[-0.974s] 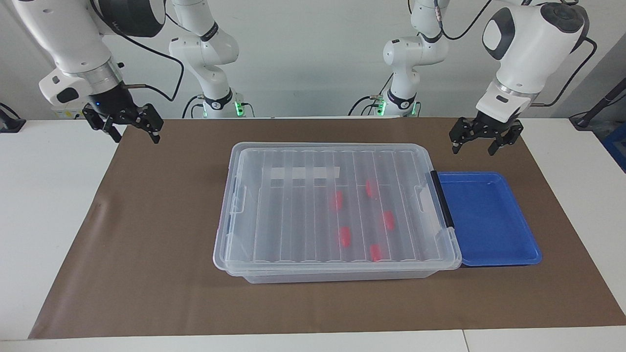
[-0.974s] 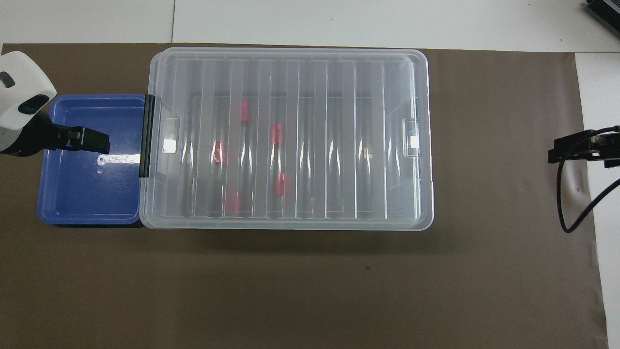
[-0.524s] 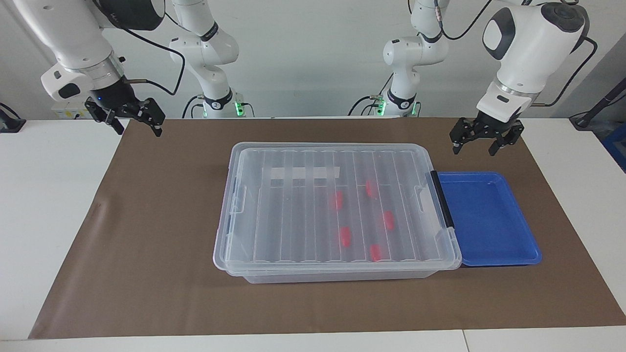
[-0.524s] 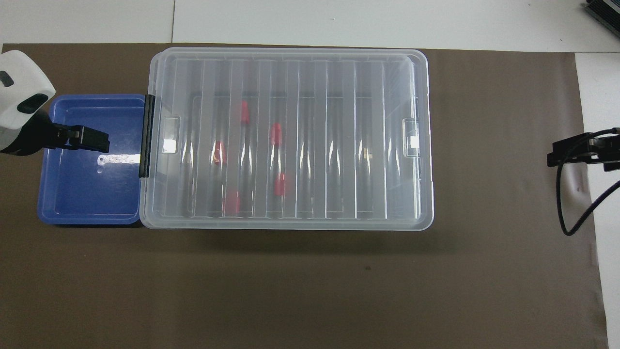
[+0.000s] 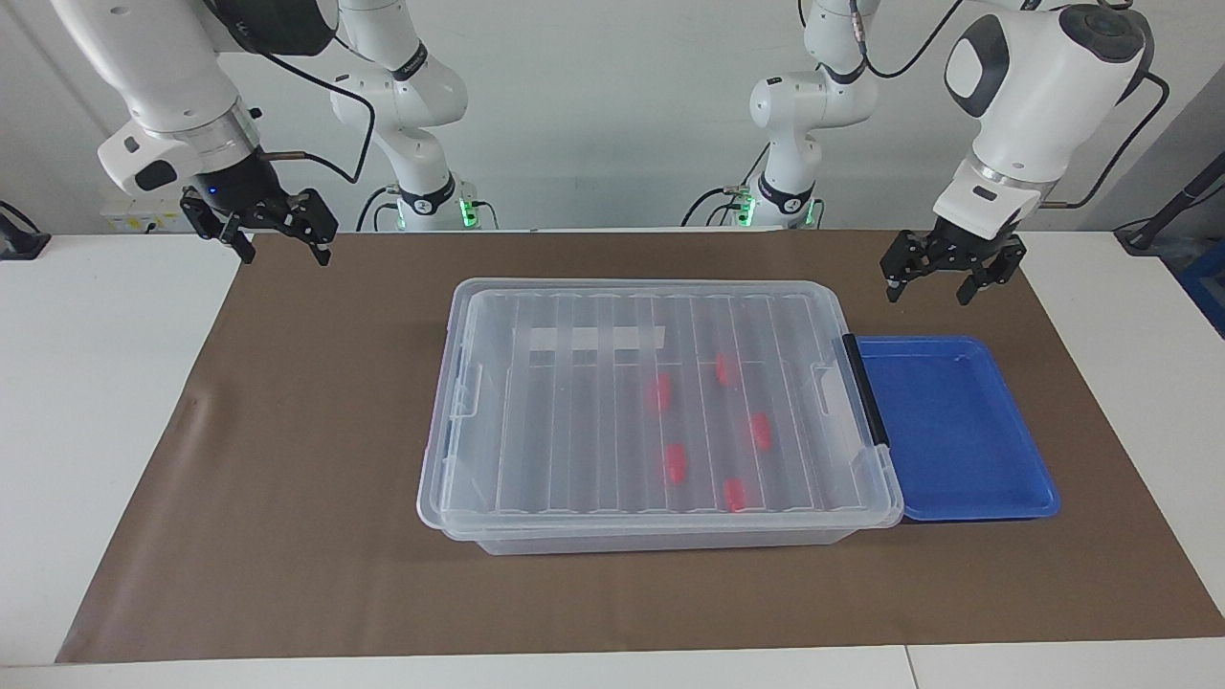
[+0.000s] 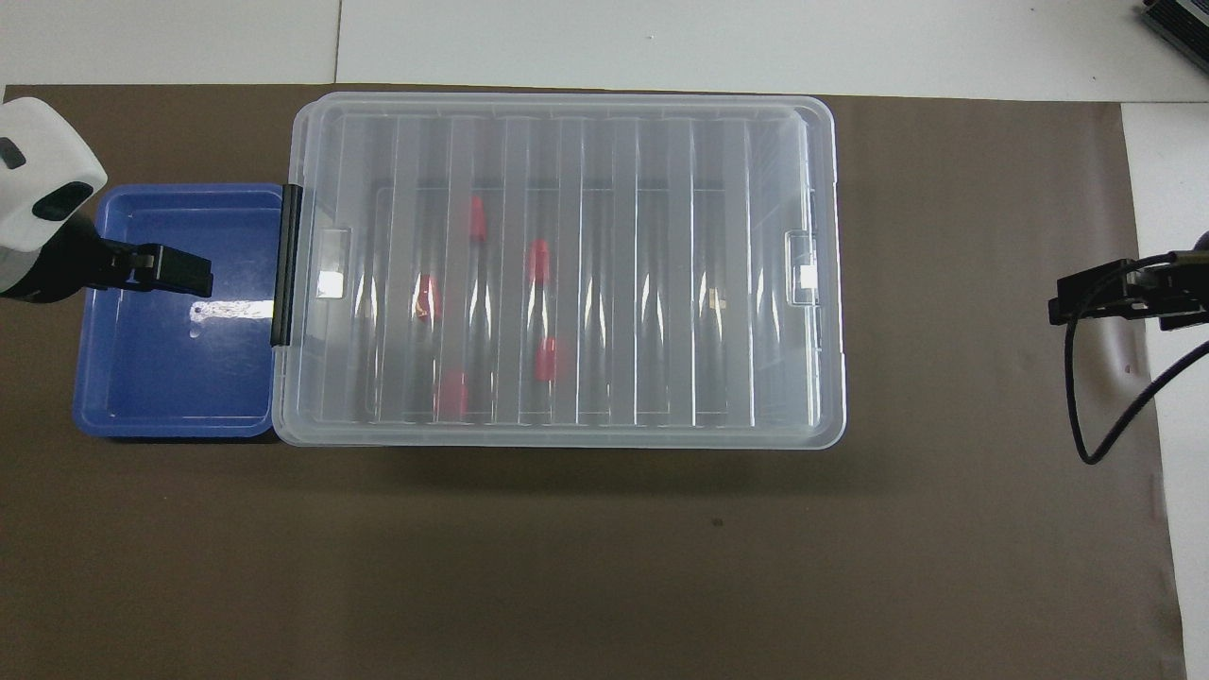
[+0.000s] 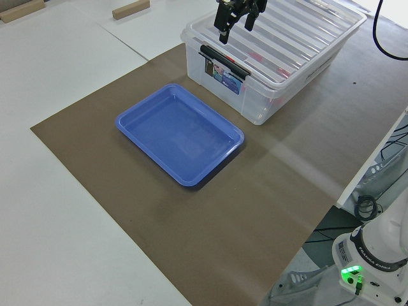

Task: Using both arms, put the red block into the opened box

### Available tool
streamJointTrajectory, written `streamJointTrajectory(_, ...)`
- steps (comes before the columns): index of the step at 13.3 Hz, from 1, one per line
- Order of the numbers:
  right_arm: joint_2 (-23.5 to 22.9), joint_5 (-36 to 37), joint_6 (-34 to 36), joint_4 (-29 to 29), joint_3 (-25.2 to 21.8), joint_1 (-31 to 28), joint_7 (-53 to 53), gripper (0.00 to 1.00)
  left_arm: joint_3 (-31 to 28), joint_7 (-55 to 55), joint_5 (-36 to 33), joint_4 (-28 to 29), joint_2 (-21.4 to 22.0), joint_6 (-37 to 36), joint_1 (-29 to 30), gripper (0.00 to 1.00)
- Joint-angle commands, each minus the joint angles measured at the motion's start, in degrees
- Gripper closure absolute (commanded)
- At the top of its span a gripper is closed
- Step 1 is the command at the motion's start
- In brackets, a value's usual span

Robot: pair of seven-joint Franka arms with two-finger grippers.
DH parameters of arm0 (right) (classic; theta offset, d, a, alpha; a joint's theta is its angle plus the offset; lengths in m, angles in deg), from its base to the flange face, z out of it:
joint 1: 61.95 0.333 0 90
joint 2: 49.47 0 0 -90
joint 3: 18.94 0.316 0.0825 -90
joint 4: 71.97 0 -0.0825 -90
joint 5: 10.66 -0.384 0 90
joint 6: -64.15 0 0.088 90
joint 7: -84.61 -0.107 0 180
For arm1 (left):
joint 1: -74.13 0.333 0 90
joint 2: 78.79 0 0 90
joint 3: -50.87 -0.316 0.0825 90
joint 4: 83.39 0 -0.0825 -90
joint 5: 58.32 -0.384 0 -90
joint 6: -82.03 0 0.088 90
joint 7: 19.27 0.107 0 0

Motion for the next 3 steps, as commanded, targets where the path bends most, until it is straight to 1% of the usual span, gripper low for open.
streamJointTrajectory(1,-0.4,1.1,1.2,-1.2,0.1,-0.1,-1.0,0.0,0.2,-0.2,1.0,0.6,1.0,0.7,0.7,0.0)
streamJointTrajectory(3,-0.4,1.1,1.1,-1.2,0.2,-0.1,-1.1,0.0,0.2,-0.3,1.0,0.8,1.0,0.9,0.7,0.0)
